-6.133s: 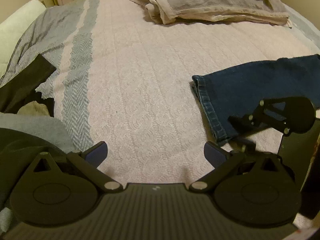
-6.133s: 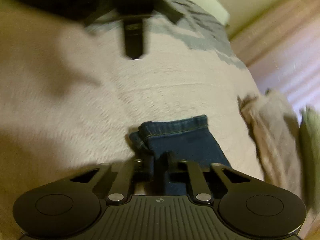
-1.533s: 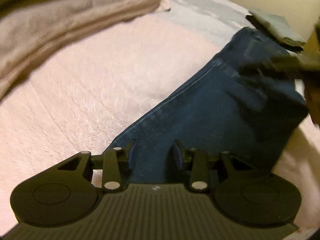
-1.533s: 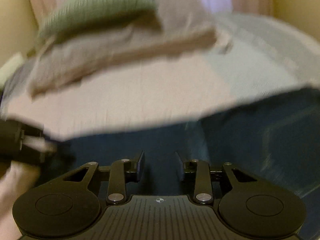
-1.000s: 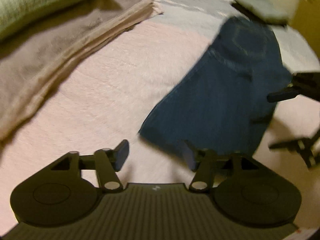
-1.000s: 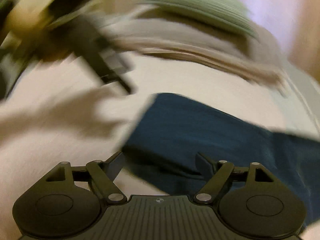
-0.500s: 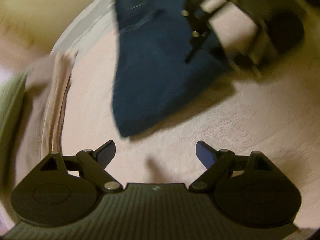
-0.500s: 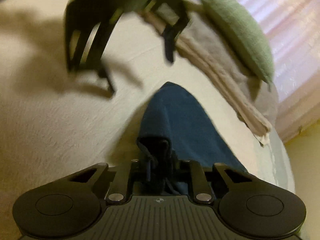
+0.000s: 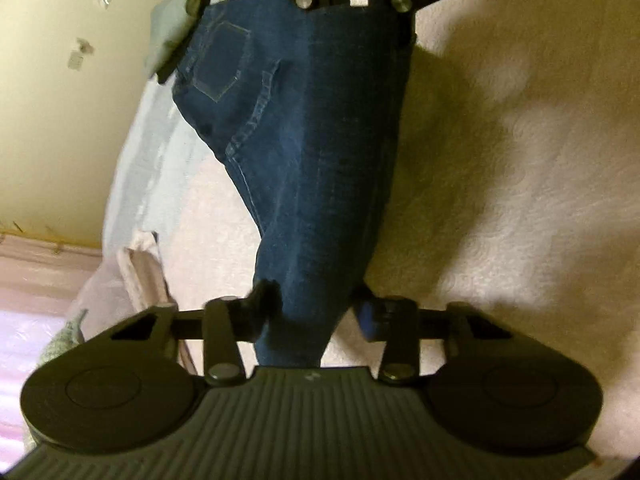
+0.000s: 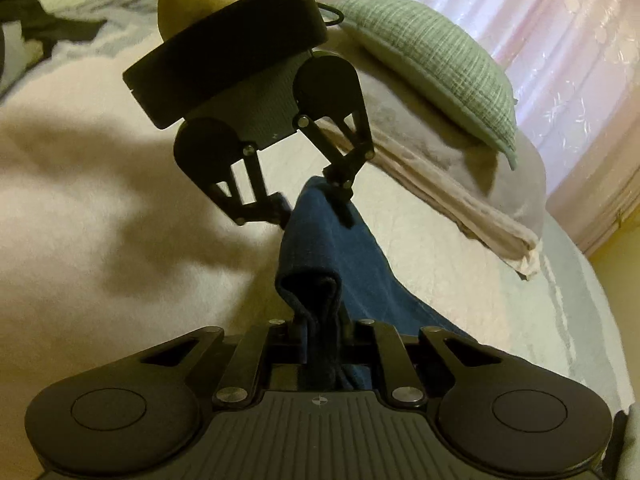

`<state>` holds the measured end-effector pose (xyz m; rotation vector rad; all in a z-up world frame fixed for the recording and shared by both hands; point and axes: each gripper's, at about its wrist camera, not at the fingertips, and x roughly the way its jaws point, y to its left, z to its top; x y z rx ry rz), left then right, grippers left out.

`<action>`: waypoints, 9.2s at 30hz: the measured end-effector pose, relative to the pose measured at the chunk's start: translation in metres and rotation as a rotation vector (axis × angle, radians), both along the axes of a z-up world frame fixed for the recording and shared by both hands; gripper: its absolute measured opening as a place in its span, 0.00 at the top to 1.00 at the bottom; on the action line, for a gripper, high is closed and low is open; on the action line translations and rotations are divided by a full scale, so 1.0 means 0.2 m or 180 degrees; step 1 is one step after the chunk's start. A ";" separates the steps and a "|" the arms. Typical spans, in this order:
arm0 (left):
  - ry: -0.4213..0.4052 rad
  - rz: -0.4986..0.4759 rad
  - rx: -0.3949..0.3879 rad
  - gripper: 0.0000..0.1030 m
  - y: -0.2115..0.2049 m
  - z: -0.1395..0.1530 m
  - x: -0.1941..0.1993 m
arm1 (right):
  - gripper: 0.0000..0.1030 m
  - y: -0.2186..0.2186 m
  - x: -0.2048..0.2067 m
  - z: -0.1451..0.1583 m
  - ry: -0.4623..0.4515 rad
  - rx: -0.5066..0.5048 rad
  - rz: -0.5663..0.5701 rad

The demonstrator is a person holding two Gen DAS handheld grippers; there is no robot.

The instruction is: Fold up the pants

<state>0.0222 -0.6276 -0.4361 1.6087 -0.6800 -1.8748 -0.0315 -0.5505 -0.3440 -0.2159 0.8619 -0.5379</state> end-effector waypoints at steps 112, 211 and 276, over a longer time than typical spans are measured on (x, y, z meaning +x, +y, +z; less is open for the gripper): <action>0.2150 0.2898 0.1844 0.74 -0.71 0.18 -0.64 | 0.70 -0.34 -1.31 -0.12 -0.1773 0.2985 -0.2170; 0.3045 0.3093 0.1806 0.49 -0.53 0.46 -0.85 | 0.66 0.05 -2.25 -0.12 0.1648 -0.0108 -0.0136; 0.0607 0.0353 0.0101 0.28 0.10 0.10 -1.71 | 0.76 0.25 -2.26 0.00 0.0953 0.0174 -0.1080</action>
